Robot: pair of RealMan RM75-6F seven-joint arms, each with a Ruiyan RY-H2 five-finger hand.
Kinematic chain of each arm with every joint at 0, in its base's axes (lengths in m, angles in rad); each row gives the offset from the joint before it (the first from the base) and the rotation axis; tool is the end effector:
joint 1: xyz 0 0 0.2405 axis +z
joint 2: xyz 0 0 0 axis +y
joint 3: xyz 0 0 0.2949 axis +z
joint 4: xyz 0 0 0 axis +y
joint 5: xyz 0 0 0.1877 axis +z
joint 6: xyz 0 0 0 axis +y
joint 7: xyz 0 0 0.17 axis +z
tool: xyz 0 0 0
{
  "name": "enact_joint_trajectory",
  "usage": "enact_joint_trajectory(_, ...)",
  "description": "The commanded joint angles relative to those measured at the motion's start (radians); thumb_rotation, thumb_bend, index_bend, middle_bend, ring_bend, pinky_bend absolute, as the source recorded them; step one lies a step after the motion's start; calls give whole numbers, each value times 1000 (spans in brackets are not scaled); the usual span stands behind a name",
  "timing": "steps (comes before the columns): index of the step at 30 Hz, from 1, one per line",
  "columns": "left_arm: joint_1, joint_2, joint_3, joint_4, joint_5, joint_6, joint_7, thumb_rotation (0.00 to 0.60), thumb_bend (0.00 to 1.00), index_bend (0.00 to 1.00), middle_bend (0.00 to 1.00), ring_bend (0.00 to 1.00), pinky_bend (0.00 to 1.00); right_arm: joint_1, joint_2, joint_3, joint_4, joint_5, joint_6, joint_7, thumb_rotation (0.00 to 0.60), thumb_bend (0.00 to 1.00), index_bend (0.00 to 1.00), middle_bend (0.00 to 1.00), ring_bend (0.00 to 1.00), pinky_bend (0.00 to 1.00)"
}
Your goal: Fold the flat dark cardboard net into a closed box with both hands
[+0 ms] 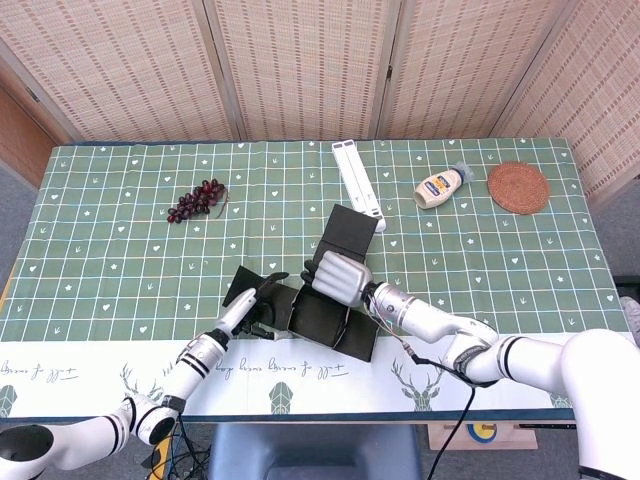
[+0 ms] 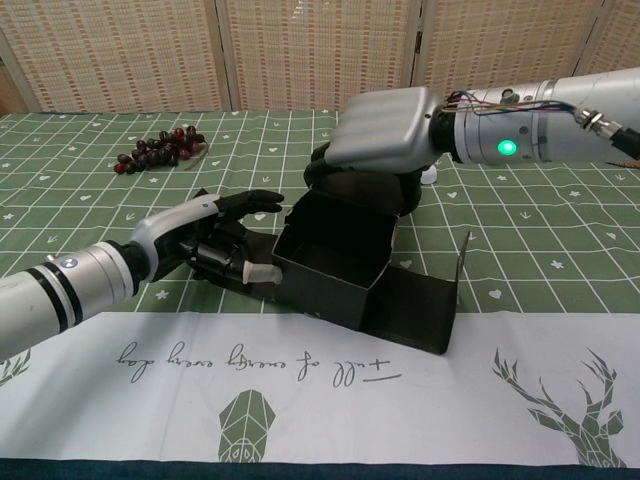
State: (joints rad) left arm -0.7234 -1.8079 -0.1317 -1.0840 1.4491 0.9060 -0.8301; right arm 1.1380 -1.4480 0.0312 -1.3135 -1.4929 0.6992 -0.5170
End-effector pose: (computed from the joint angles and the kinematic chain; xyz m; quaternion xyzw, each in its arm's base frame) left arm -0.1753 0.3745 -0.0892 -0.5562 -0.6525 -0.4926 0.1489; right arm -0.0677 -0.4292 -0.0118 0.9119 0.0660 0.2310 0.3327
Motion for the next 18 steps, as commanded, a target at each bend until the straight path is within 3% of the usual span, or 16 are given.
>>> enact_joint_trajectory(1, -5, -3, 1, 3, 3, -2, -4, 600, 112, 89, 76, 595, 898, 0, -2, -2, 11, -14, 4, 8, 600, 228, 409, 439, 802, 1000)
enact_joint_trajectory(18, -48, -17, 5, 20, 14, -40, -89, 600, 112, 130, 76, 599, 898, 17, -40, -2, 89, -94, 25, 72, 600, 228, 409, 440, 802, 1000)
